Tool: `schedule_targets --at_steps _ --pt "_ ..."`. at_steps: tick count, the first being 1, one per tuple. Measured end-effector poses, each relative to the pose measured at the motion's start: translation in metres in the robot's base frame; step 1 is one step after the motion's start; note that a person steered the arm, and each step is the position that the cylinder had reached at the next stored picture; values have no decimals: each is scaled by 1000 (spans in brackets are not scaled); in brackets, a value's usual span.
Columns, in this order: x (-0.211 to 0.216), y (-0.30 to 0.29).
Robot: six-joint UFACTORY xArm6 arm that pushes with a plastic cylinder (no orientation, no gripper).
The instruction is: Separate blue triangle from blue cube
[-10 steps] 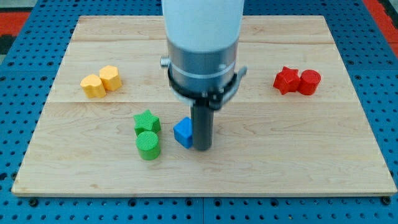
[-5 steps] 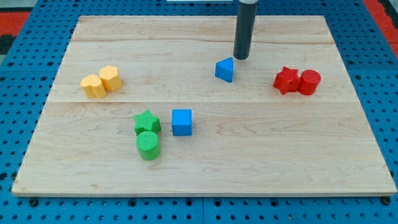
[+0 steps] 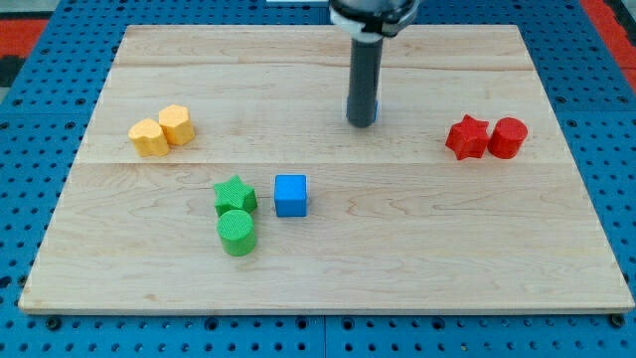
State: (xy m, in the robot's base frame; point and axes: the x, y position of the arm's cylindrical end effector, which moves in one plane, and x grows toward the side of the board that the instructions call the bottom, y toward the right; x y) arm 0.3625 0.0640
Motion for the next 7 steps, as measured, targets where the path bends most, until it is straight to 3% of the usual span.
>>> schedule_targets --at_steps 1,3,4,6,7 --pt "-61 57" --pt "-16 32" --pt "-22 -20" --pt "-97 73" --pt "-88 70"
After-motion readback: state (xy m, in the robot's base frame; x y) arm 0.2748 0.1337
